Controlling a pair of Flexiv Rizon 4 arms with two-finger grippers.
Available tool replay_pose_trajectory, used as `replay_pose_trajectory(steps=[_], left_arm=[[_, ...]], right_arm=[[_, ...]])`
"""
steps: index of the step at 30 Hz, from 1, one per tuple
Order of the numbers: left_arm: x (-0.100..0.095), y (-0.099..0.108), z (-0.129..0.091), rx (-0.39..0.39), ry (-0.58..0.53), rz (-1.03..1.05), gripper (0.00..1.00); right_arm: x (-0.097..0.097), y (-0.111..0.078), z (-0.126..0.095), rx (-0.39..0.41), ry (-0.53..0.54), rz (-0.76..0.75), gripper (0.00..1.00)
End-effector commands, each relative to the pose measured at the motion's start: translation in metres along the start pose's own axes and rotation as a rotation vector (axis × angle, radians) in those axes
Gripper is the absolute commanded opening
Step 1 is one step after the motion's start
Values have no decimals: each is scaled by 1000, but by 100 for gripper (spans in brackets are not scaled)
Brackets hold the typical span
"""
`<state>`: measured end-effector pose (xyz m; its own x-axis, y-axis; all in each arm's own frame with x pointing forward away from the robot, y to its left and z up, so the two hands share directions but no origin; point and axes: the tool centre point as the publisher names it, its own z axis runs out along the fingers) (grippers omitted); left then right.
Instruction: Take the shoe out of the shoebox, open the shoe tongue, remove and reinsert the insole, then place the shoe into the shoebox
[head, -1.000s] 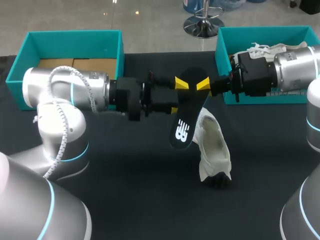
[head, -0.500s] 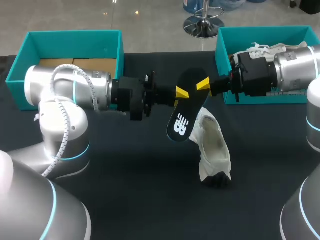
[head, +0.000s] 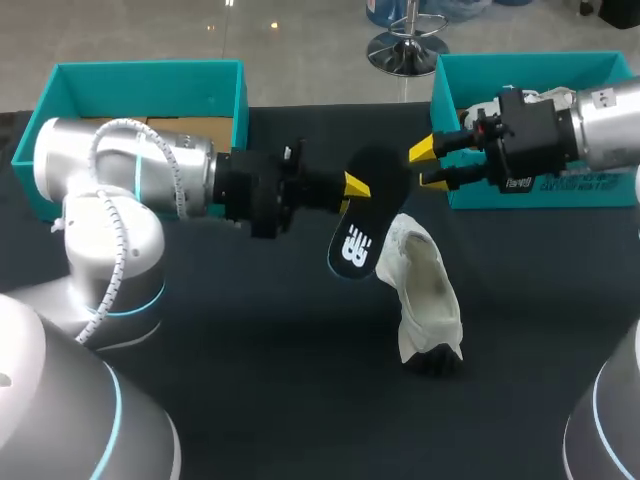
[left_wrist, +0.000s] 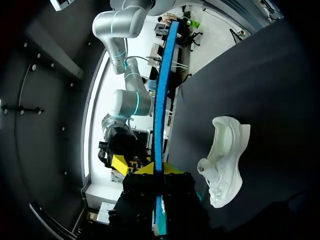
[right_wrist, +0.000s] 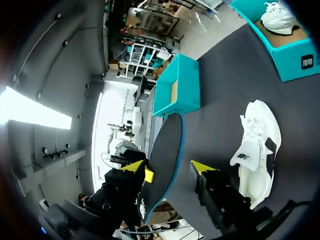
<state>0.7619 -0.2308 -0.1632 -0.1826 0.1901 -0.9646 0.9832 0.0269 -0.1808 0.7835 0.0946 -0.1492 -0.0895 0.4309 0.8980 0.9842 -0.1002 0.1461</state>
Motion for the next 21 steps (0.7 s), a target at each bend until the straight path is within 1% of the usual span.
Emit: replay_pose_trajectory(steps=[1, 5, 7, 9, 10, 11, 12, 13, 14, 15, 17, 18, 21], left_arm=[[2, -9, -28, 7, 50, -13, 0], [12, -16, -42, 7, 81, -36, 0], [15, -20, -47, 9, 90, -41, 0], [18, -24, -53, 9, 99, -50, 0], [19, -26, -55, 8, 103, -51, 0], [20, -29, -58, 10, 107, -52, 0], [21, -32, -60, 11, 108, -52, 0], [21, -34, -61, 12, 113, -49, 0], [21, -36, -62, 13, 116, -47, 0], [22, -39, -64, 15, 121, -54, 0], [21, -45, -65, 35, 143, -56, 0], [20, -48, -66, 19, 159, -58, 0], [20, -48, -66, 19, 159, -58, 0]], right_arm=[[15, -7, -39, 37, -200, -61, 100], [18, -4, -46, 74, -305, -131, 100], [18, -3, -48, 121, -396, -155, 100], [18, -3, -48, 150, -455, -188, 100], [19, -4, -50, 146, -471, -216, 100], [21, -4, -51, 155, -512, -238, 100], [22, -4, -51, 157, -577, -255, 100], [23, -5, -53, 140, -650, -246, 100], [23, -5, -55, 100, -701, -252, 100], [26, -5, -56, 27, -659, -281, 100], [26, -5, -56, 27, -659, -281, 100], [26, -5, -56, 27, -659, -281, 100], [26, -5, -56, 27, -659, -281, 100]])
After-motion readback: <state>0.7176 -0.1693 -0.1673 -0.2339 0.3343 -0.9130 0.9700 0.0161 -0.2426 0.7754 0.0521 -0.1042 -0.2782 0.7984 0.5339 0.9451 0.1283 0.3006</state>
